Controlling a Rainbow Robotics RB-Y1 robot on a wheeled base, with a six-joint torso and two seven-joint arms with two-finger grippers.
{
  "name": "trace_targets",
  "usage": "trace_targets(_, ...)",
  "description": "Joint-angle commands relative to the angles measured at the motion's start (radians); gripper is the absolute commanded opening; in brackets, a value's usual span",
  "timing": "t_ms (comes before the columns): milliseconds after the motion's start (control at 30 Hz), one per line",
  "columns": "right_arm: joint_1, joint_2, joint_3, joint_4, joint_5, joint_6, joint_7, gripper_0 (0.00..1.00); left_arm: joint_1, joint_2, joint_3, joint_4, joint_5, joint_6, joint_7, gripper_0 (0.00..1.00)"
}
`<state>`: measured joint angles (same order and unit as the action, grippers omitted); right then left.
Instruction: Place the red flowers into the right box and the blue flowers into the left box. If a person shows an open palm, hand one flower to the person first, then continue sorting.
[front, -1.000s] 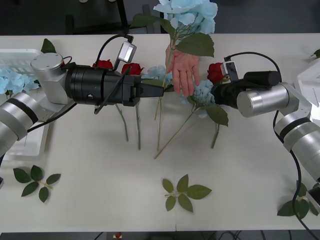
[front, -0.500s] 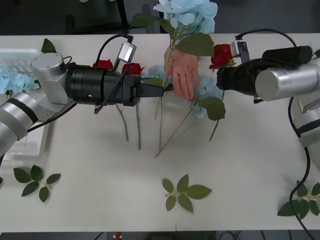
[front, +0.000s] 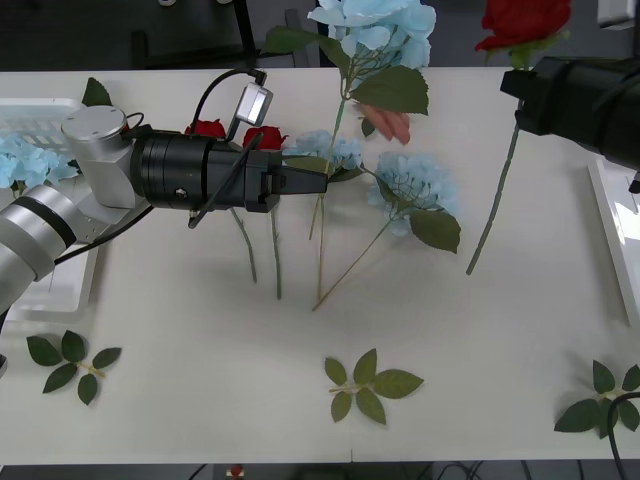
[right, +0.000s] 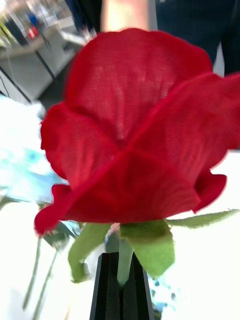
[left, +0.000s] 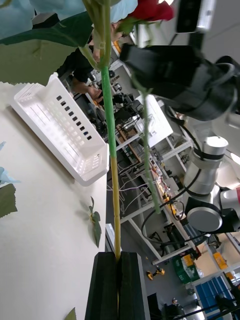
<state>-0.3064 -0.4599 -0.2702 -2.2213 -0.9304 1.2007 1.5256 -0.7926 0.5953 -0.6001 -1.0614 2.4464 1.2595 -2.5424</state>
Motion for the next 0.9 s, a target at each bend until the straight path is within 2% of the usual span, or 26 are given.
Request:
trace_targets(33,0.023,0.049,-0.003,-0.178,0.027,-0.056,-0.013,0.00,-0.004,0.000,0.020,-0.022,0.016,0.001,0.002,0.00)
trace_targets(133,0.021,0.058,0.019,-0.221,0.084,-0.115,-0.008,0.00,-0.004,-0.002,0.020,-0.022,0.014,0.001,0.002,0.00)
trace_targets(267,0.015,0.058,0.108,-0.209,0.235,-0.270,-0.005,0.00,-0.004,0.000,0.020,-0.020,0.016,0.001,0.002,0.00)
trace_targets(333,0.001,0.058,0.158,-0.163,0.315,-0.359,-0.005,0.00,-0.004,0.000,0.020,-0.022,0.016,0.001,0.002,0.00)
trace_targets(533,-0.083,0.059,0.226,-0.008,0.449,-0.517,-0.013,0.00,-0.004,0.000,0.020,-0.022,0.016,0.000,0.002,0.00)
trace_targets(700,-0.186,0.078,0.220,0.100,0.478,-0.533,-0.030,0.00,-0.004,0.000,0.020,-0.022,0.016,0.001,0.002,0.00)
trace_targets(900,-0.234,0.081,0.204,0.141,0.475,-0.504,-0.048,0.00,-0.004,0.000,0.020,-0.020,0.016,0.001,0.002,0.00)
